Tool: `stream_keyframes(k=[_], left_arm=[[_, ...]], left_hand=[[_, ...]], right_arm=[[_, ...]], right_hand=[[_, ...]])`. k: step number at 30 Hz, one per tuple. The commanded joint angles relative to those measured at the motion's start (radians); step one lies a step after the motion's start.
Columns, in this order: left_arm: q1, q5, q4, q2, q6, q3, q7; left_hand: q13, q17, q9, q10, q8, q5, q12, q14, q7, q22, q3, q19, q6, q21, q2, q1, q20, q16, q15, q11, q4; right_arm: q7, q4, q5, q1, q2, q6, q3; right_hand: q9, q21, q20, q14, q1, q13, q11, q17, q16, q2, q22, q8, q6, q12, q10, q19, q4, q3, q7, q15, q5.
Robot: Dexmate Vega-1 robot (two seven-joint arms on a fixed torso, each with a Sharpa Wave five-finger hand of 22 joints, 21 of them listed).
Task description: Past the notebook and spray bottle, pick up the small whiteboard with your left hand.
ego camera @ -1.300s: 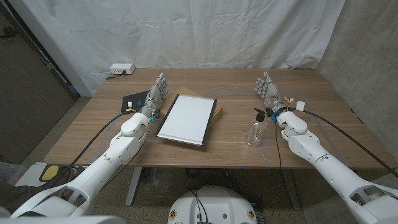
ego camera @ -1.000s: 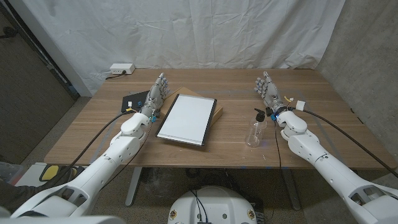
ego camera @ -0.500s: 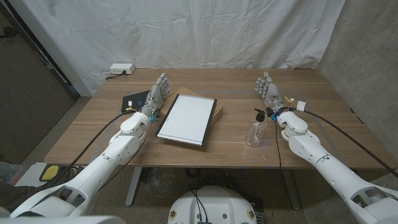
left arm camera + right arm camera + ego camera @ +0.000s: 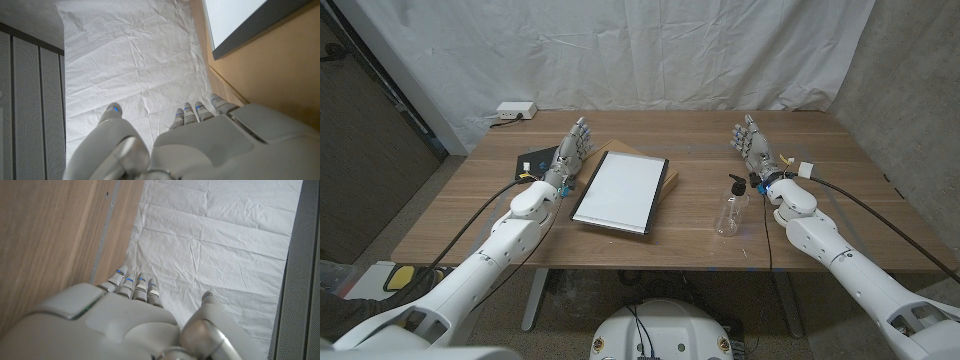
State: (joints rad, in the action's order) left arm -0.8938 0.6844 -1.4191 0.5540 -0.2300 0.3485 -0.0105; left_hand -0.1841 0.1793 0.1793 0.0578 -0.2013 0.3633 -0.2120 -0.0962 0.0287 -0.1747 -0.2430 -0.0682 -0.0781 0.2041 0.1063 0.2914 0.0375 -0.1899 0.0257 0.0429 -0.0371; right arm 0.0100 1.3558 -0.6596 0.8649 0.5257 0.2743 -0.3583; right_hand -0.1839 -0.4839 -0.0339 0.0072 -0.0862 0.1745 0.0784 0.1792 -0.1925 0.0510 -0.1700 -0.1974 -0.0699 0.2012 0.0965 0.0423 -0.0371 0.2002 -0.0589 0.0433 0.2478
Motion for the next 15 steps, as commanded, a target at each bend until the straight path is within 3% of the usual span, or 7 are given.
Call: stream_keyframes(k=[1, 15], left_arm=[[-0.042, -0.008, -0.058, 0.024, -0.001, -0.015, 0.033], [-0.070, -0.010, -0.092, 0.049, -0.007, -0.032, 0.039]], left_hand=[[-0.003, 0.001, 0.006, -0.004, -0.005, 0.006, 0.000, 0.005, -0.002, -0.004, -0.005, 0.002, 0.002, 0.002, -0.003, 0.011, 0.039, -0.003, -0.002, -0.005, 0.001], [-0.003, 0.001, 0.006, -0.007, -0.005, 0.007, 0.000, 0.006, 0.000, -0.004, -0.007, 0.001, 0.005, 0.001, -0.009, 0.019, 0.038, -0.002, -0.003, -0.005, 0.004]], right_arm=[[0.005, -0.003, 0.001, -0.006, -0.004, 0.001, -0.003], [-0.005, 0.003, 0.005, -0.004, -0.011, 0.013, -0.002]], right_hand=[[-0.002, 0.009, -0.009, 0.004, -0.015, 0.005, 0.003, 0.003, -0.003, 0.000, -0.006, -0.002, -0.008, 0.008, 0.019, -0.003, -0.008, 0.001, 0.001, 0.011, 0.007], [-0.003, 0.014, -0.009, 0.005, -0.016, 0.005, 0.002, 0.003, -0.003, 0.000, -0.006, -0.002, -0.009, 0.008, 0.021, -0.006, -0.009, 0.000, 0.001, 0.009, 0.007]])
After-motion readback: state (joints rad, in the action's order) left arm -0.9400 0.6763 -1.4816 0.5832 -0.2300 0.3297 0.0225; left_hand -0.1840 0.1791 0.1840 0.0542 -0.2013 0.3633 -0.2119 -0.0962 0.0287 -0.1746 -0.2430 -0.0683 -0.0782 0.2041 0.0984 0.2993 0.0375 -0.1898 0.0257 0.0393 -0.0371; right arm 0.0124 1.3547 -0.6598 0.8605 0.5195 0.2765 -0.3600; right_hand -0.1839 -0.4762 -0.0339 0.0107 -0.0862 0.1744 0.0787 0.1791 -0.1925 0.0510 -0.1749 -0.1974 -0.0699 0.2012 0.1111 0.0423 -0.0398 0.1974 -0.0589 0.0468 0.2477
